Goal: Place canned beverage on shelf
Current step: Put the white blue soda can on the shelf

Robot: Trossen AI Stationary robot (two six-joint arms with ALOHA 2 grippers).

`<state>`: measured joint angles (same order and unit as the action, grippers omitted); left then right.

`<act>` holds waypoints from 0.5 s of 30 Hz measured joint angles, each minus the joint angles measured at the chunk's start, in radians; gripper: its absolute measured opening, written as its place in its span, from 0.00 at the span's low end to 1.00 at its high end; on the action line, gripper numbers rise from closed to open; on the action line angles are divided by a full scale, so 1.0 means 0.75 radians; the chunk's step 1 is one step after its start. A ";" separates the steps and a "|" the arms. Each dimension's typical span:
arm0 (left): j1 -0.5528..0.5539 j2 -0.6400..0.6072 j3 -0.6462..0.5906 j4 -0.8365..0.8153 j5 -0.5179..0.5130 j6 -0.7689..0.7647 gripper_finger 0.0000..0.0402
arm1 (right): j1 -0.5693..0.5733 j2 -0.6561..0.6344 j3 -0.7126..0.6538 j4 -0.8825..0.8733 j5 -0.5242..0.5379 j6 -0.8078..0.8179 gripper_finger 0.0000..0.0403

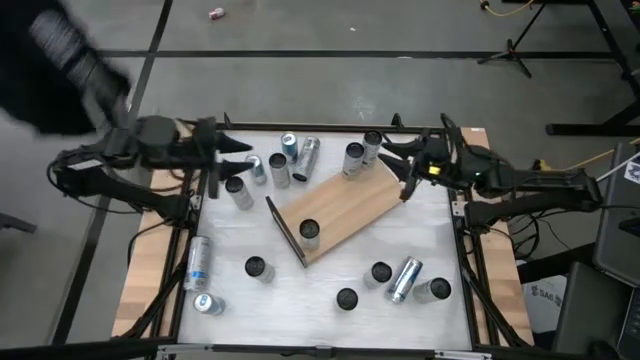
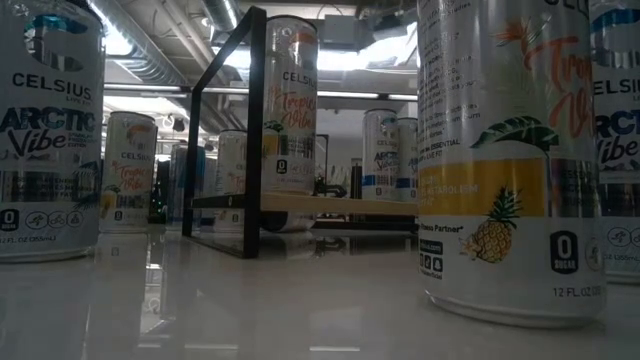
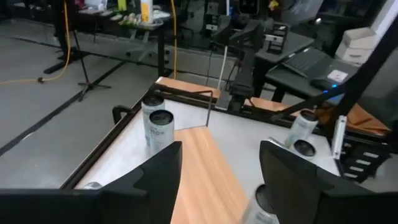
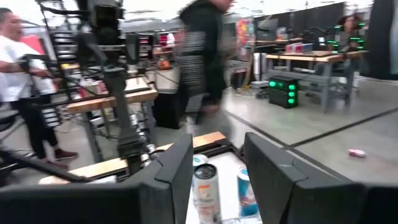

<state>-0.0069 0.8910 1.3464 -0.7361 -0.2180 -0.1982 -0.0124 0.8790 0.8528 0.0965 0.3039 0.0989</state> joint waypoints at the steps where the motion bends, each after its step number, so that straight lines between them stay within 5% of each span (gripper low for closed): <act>1: -0.012 -0.026 0.000 -0.015 0.001 0.000 0.50 | 0.000 -0.018 0.000 -0.011 -0.013 0.000 0.34; 7: -0.095 -0.169 -0.091 -0.002 -0.001 0.030 0.50 | -0.001 -0.132 0.000 -0.115 -0.024 -0.003 0.34; 15: -0.115 -0.404 -0.436 0.185 -0.073 0.044 0.50 | -0.001 -0.298 0.000 -0.319 -0.024 -0.005 0.34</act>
<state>-0.0933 0.5879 1.0193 -0.5972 -0.2728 -0.1655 -0.0132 0.6552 0.8528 -0.1424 0.2855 0.0952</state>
